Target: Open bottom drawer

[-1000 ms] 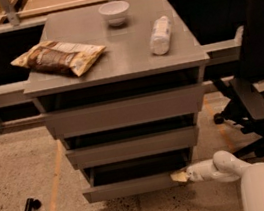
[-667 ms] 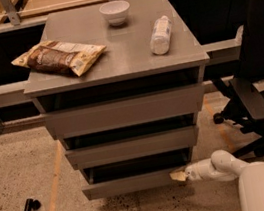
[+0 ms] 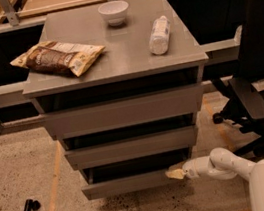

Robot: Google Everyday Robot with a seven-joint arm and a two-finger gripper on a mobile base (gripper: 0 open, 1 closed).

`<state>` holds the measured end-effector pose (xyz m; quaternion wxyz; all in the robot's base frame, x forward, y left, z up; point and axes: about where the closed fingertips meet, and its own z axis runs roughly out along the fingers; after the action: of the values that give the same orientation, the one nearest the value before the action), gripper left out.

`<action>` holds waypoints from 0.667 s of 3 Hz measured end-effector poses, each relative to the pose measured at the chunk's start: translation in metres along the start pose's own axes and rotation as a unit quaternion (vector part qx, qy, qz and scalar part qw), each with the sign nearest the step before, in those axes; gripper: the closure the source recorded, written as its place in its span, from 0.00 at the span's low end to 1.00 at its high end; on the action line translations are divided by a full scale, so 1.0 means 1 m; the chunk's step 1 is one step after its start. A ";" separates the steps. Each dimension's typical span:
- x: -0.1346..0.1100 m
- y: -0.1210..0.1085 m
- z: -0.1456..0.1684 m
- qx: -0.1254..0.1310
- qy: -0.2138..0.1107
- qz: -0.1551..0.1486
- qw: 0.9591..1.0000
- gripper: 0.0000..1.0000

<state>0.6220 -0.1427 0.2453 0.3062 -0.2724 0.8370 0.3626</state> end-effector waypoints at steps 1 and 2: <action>-0.006 0.014 -0.006 0.006 -0.004 -0.012 1.000 0.00; 0.000 0.002 -0.001 0.006 -0.002 -0.001 1.000 0.00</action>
Offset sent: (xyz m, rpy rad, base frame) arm 0.0122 -0.0158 -0.0084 -0.0079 0.0031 -0.0385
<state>0.6202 -0.1424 0.2470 0.3098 -0.2705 0.8383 0.3579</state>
